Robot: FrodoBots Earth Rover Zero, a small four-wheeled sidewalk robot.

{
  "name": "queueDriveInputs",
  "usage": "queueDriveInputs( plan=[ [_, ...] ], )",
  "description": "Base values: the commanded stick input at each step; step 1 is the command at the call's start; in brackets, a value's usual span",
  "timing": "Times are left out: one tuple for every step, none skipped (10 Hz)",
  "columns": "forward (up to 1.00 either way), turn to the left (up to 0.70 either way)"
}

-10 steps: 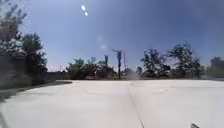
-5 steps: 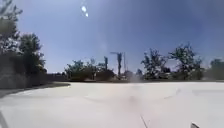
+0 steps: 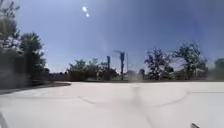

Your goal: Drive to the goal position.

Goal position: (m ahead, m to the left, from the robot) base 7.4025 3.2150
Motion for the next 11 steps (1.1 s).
queueDriveInputs(
  plan=[
    [0.70,0.00],
    [0.70,0.00],
    [0.70,0.00],
    [0.70,0.00],
    [0.70,0.00],
    [0.70,0.00],
    [0.70,0.00],
    [0.70,0.00],
    [0.70,0.00],
    [0.70,0.00],
    [0.70,0.00]
  ],
)
